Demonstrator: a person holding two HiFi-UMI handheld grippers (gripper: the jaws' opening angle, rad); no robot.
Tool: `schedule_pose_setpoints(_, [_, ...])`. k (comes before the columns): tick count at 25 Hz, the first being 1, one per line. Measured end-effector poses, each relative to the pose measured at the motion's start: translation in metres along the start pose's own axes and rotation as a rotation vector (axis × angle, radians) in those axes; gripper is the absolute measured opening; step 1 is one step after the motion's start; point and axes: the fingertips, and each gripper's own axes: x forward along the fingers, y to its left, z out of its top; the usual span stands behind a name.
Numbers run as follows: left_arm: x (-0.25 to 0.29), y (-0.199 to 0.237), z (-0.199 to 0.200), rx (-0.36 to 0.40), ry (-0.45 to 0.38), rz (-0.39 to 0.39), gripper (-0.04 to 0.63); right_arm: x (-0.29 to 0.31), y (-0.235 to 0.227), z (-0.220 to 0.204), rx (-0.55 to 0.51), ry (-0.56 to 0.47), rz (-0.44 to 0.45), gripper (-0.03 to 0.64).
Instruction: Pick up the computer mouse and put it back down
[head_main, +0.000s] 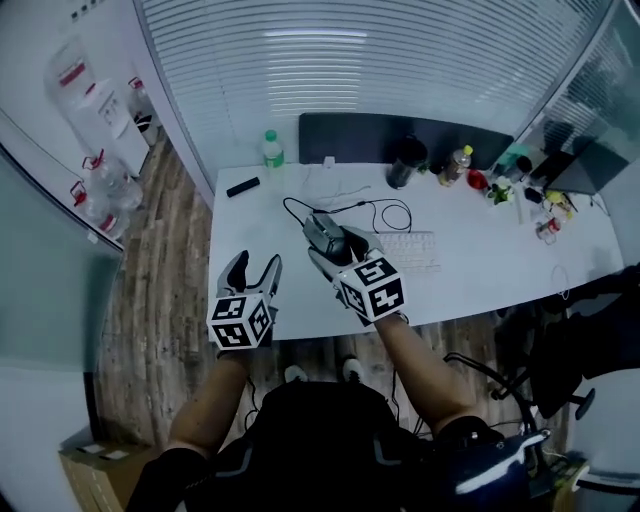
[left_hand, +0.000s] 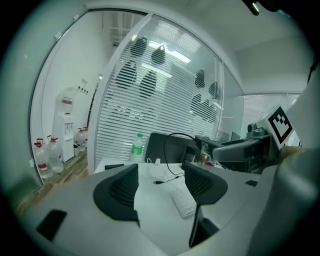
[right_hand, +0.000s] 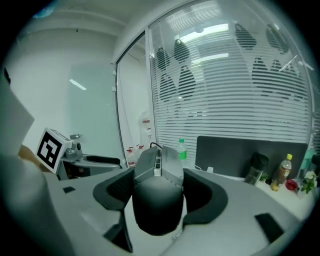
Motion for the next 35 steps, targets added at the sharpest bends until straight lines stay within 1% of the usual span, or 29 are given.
schedule_pose_setpoints(5, [0.016,-0.034,0.014,0.026,-0.007,-0.097,0.304,-0.03,-0.024,0.008,0.018,-0.024,-0.088,0.29])
schedule_pose_setpoints(11, [0.032,-0.072,0.022,0.071,-0.018,-0.198,0.304,-0.072,-0.055,0.002,0.052,-0.044,-0.212,0.29])
schedule_pose_setpoints(15, [0.044,-0.104,0.026,0.096,-0.012,-0.256,0.304,-0.105,-0.083,0.0,0.089,-0.08,-0.281,0.29])
schedule_pose_setpoints(25, [0.07,-0.212,0.047,0.149,-0.06,-0.323,0.304,-0.194,-0.165,-0.009,0.107,-0.119,-0.364,0.29])
schedule_pose_setpoints(31, [0.098,-0.273,0.045,0.167,-0.054,-0.342,0.304,-0.24,-0.219,-0.019,0.122,-0.139,-0.394,0.29])
schedule_pose_setpoints(35, [0.12,-0.313,0.04,0.18,-0.042,-0.361,0.304,-0.269,-0.259,-0.034,0.15,-0.143,-0.427,0.29])
